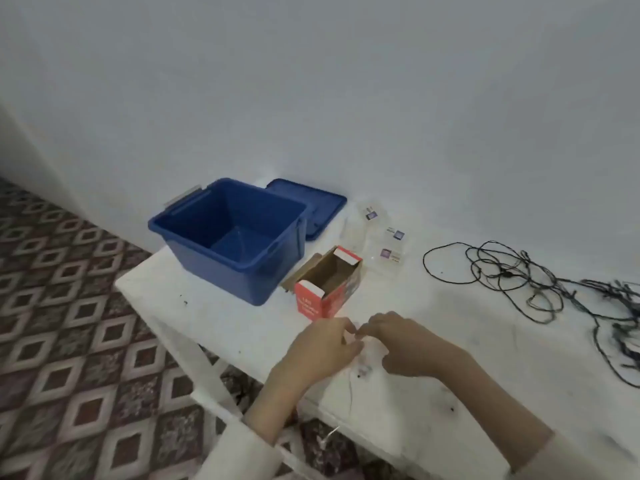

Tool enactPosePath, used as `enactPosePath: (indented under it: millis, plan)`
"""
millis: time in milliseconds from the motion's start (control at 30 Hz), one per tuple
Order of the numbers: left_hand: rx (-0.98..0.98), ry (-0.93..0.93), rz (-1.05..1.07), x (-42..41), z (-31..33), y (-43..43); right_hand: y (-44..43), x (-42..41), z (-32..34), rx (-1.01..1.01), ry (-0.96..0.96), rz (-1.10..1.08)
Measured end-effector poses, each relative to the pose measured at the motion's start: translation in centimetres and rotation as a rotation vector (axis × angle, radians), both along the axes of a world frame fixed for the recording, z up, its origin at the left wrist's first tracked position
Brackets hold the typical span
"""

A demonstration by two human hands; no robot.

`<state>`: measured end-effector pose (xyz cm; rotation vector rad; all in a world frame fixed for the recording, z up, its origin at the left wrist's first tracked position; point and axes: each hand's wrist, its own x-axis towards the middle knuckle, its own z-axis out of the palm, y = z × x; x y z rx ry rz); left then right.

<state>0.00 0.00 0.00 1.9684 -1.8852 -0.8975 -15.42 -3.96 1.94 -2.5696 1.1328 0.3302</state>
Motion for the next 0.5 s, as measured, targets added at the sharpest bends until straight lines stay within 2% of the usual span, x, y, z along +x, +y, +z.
enactPosePath:
  millis: [33, 133, 267, 367, 500]
  plan:
    - [0.028, -0.02, -0.002, 0.0, -0.5, 0.7, 0.3, 0.3, -0.3, -0.014, 0.087, 0.025]
    - [0.076, -0.059, -0.029, -0.5, -1.9, 2.1, 0.6, 0.3, -1.6, -0.087, 0.129, 0.031]
    - [0.119, 0.074, -0.061, -0.1, -1.8, 2.4, 0.4, -0.1, -1.0, -0.073, 0.082, 0.016]
    - [0.22, 0.343, -0.062, 1.3, 1.0, 1.9, 0.1, -1.3, 2.0, 0.235, -0.148, -0.149]
    - [0.235, 0.797, 0.002, 2.3, 6.3, 1.1, 0.0, -2.5, 6.3, 0.74, -0.74, -0.374]
